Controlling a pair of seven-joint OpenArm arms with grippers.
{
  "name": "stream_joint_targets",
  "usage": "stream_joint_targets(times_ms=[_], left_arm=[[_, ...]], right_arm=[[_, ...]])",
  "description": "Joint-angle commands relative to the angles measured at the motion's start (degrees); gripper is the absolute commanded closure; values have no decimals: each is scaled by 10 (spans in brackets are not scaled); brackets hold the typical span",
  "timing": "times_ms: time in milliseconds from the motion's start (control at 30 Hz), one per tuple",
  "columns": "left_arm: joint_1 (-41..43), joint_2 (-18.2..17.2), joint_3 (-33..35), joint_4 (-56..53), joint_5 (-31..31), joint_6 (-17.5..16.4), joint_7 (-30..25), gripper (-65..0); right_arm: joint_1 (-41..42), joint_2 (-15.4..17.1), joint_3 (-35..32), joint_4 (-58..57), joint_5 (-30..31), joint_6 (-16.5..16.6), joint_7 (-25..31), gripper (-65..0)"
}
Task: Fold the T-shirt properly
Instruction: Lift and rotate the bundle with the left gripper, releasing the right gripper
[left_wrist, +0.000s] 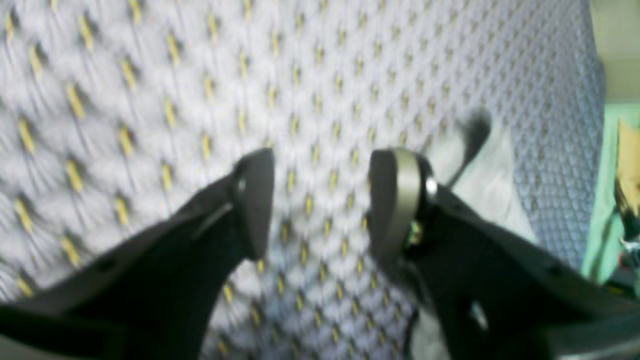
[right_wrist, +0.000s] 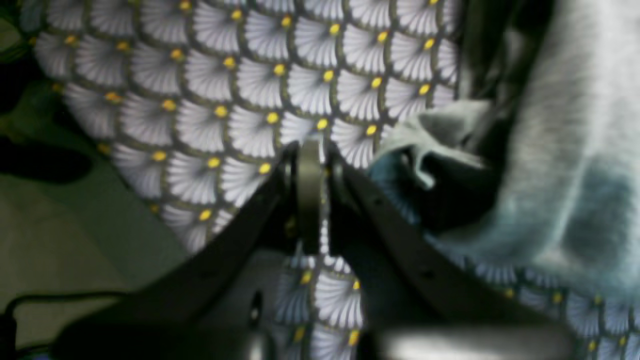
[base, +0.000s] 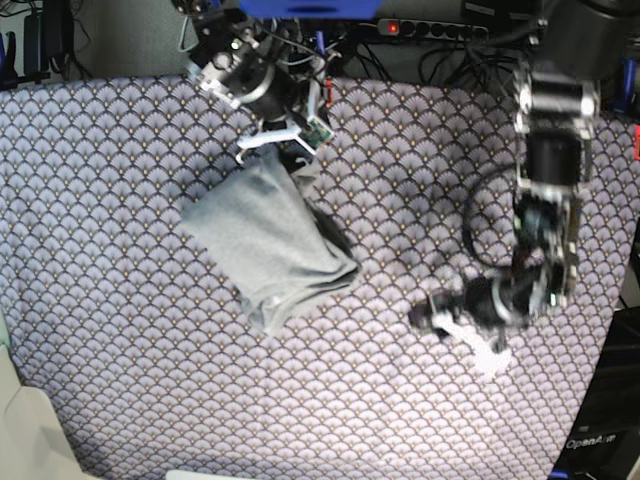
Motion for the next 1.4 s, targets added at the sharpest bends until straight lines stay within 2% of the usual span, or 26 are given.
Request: stream_joint_targets(times_ms=[0, 67, 200, 267, 533, 700, 833, 900, 1133, 1300, 1367], left_arm=[[4, 2, -6, 25, -14, -5, 4, -308], [42, 4, -6, 58, -16, -5, 5, -308], [76, 44, -6, 82, 0, -5, 5, -309], [77, 63, -6, 81, 28, -5, 4, -310], [42, 180, -6, 60, 185, -9, -2, -311], [-7, 232, -6, -65, 268, -10, -95, -312], [-58, 240, -5, -190, 293, -10, -190, -312], [-76, 236, -6, -227, 291, -10, -215, -312], [-110, 198, -6, -237, 288, -11, -227, -312], [-146, 199, -7, -237, 286, -11, -223, -312], [-157, 210, -7, -235, 272, -11, -222, -312]], right_arm=[[-7, 7, 8, 11, 4, -1, 6, -1], [-8, 10, 25, 12, -1, -1, 6, 0], [-19, 13, 67, 13, -7, -1, 10, 0], [-21, 12, 84, 13, -7, -1, 10, 0], [-44, 12, 105, 14, -7, -1, 11, 0], [-67, 10, 130, 24, -7, -1, 11, 0], [-91, 9, 148, 46, -7, -1, 8, 0], [-106, 9, 153, 59, -7, -1, 11, 0], [-127, 7, 169, 75, -7, -1, 8, 0], [-138, 1, 169, 75, -8, -1, 8, 0], [-139, -1, 176, 75, -22, -2, 7, 0]])
